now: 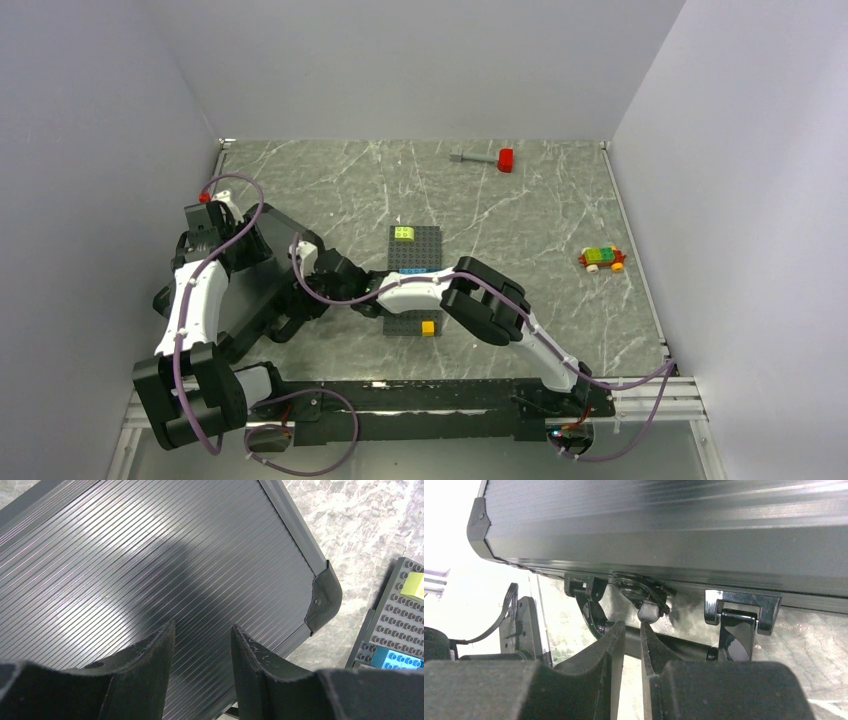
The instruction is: Pack up texas hold em set
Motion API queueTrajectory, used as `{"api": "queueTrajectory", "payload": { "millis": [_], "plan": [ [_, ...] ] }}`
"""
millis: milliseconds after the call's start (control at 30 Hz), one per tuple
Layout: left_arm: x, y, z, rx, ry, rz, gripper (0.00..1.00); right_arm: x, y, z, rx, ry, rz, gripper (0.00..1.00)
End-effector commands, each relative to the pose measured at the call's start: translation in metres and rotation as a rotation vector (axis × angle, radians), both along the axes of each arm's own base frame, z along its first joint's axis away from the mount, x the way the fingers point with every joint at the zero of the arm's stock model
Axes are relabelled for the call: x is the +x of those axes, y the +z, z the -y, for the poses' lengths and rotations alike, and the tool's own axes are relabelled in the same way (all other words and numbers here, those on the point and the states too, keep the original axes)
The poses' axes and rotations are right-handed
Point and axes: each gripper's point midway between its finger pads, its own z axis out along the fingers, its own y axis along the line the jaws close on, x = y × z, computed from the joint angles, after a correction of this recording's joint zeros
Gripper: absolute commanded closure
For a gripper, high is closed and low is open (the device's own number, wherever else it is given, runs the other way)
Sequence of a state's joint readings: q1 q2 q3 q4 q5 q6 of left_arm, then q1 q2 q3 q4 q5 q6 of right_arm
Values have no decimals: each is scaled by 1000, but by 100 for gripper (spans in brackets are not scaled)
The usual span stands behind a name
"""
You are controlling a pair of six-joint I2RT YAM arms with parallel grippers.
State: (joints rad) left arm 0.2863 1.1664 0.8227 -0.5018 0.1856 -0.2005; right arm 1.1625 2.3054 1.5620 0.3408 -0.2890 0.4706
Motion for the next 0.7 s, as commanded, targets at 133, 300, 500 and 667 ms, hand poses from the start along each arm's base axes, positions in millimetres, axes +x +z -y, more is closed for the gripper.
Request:
{"api": "queueTrajectory", "payload": {
  "millis": [133, 300, 500, 667],
  "plan": [
    [-35, -29, 19, -79, -24, -160, 50, 3, 32, -19, 66, 29, 61, 78],
    [-35, -30, 19, -81, -25, -162, 50, 4, 25, -21, 49, 31, 48, 78],
    [-35, -29, 19, -81, -24, -161, 50, 4, 11, -22, 19, 24, 26, 79],
    [-34, -29, 19, -83, -25, -161, 50, 7, 0, -19, -8, 5, 20, 79]
  ]
}}
